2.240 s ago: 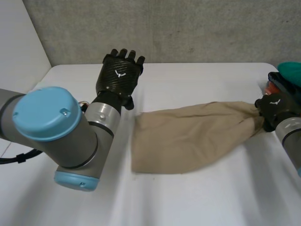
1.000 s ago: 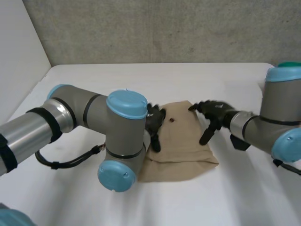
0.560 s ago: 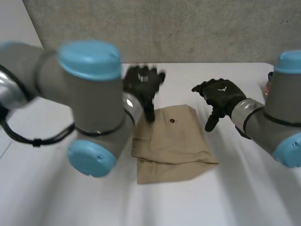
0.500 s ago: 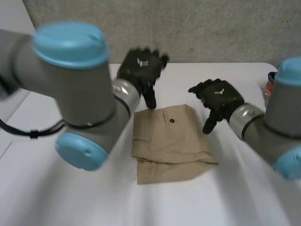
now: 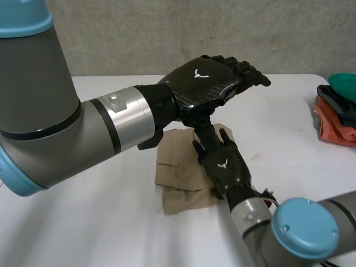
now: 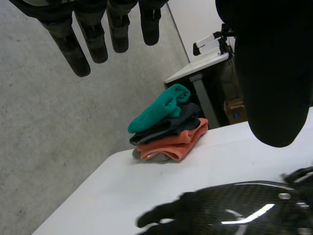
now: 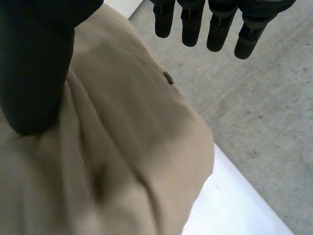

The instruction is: Fold the laundry.

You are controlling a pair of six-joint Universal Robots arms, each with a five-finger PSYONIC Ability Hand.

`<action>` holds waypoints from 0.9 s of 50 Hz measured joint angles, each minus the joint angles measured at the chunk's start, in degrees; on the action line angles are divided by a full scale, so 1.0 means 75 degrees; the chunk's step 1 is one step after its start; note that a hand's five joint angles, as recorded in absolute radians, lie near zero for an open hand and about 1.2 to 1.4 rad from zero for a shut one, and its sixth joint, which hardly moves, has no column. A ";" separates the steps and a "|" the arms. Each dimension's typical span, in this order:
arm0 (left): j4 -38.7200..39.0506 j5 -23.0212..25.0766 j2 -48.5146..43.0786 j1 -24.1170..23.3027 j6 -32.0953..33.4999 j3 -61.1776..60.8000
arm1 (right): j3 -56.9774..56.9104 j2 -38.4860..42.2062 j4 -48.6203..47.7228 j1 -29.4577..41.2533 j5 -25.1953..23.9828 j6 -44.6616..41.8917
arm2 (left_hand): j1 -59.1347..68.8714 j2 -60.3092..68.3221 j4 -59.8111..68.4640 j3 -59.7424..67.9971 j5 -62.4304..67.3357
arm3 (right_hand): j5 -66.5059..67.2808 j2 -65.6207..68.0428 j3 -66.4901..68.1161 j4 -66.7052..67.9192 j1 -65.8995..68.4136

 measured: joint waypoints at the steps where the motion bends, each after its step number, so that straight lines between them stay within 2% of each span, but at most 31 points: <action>1: 0.0006 -0.0021 0.0016 -0.0007 0.0001 -0.0040 | -0.0067 0.0055 -0.0013 -0.0004 0.0003 -0.0004 | 0.0000 0.0000 0.0000 0.0000 0.0000 | 0.0000 0.0000 0.0000 -0.0001 0.0000; 7: 0.0021 -0.0086 0.0060 -0.0022 0.0001 -0.0152 | -0.1189 0.0937 0.0149 -0.0066 -0.0001 -0.0087 | 0.0000 0.0000 0.0000 -0.0001 -0.0001 | 0.0018 0.0059 0.0045 0.0038 0.0038; 10: 0.0023 -0.0097 0.0067 -0.0017 0.0002 -0.0184 | -0.1669 0.1233 0.0444 -0.0088 -0.0045 -0.0101 | 0.0000 0.0000 0.0000 0.0000 -0.0001 | 0.0893 0.1322 0.1229 0.1075 0.1165; 12: 0.0023 -0.0097 0.0074 -0.0009 0.0000 -0.0211 | -0.1975 0.1359 0.0724 -0.0131 -0.0123 -0.0080 | 0.0000 0.0000 0.0000 0.0000 -0.0001 | 0.3005 0.4404 0.4221 0.4188 0.3939; 13: 0.0023 -0.0097 0.0077 -0.0007 -0.0001 -0.0217 | -0.2021 0.1372 0.0767 -0.0142 -0.0140 -0.0075 | 0.0000 0.0000 0.0000 0.0000 -0.0001 | 0.3209 0.4728 0.4542 0.4507 0.4292; 15: 0.0024 -0.0097 0.0088 0.0003 -0.0003 -0.0238 | -0.2251 0.1425 0.1005 -0.0207 -0.0256 -0.0041 | 0.0000 0.0000 0.0000 -0.0001 -0.0001 | 0.5054 0.6893 0.6842 0.6838 0.5700; 18: 0.0023 -0.0095 0.0119 0.0021 -0.0005 -0.0259 | -0.2521 0.1428 0.1284 -0.0352 -0.0432 0.0046 | 0.0000 0.0000 0.0000 -0.0001 -0.0001 | 0.5846 0.7107 0.7264 0.7417 0.5842; 23: 0.0028 -0.0093 0.0221 0.0047 -0.0006 -0.0253 | -0.2822 0.1279 0.1480 -0.0613 -0.0600 0.0180 | 0.0000 0.0000 0.0000 0.0000 -0.0001 | 0.5859 0.7102 0.7264 0.7424 0.5827; 29: 0.0056 -0.0093 0.0492 0.0061 -0.0008 -0.0181 | -0.3423 0.0621 0.1509 -0.1173 -0.0690 0.0313 | 0.0000 0.0000 0.0000 -0.0001 -0.0001 | 0.6102 0.7102 0.7264 0.7424 0.5827; 35: 0.0336 -0.0196 0.0888 0.0060 -0.0177 -0.0060 | -0.4425 -0.0213 0.1525 -0.2252 -0.0761 0.0461 | 0.0000 0.0000 0.0000 0.0000 -0.0001 | 0.6300 0.7102 0.7264 0.7469 0.5827; 39: 0.0657 -0.0299 0.1074 0.0064 -0.0521 -0.0011 | -0.5069 -0.0610 0.1638 -0.3201 -0.1241 0.0572 | 0.0000 0.0000 0.0000 -0.0001 -0.0001 | 0.6301 0.7102 0.7265 0.7495 0.5827; 45: 0.0961 -0.0359 0.1153 0.0070 -0.0986 -0.0037 | -0.5885 -0.0953 0.1967 -0.4961 -0.2583 0.1264 | 0.0000 0.0000 0.0000 -0.0001 -0.0001 | 0.6379 0.7102 0.7295 0.7512 0.5827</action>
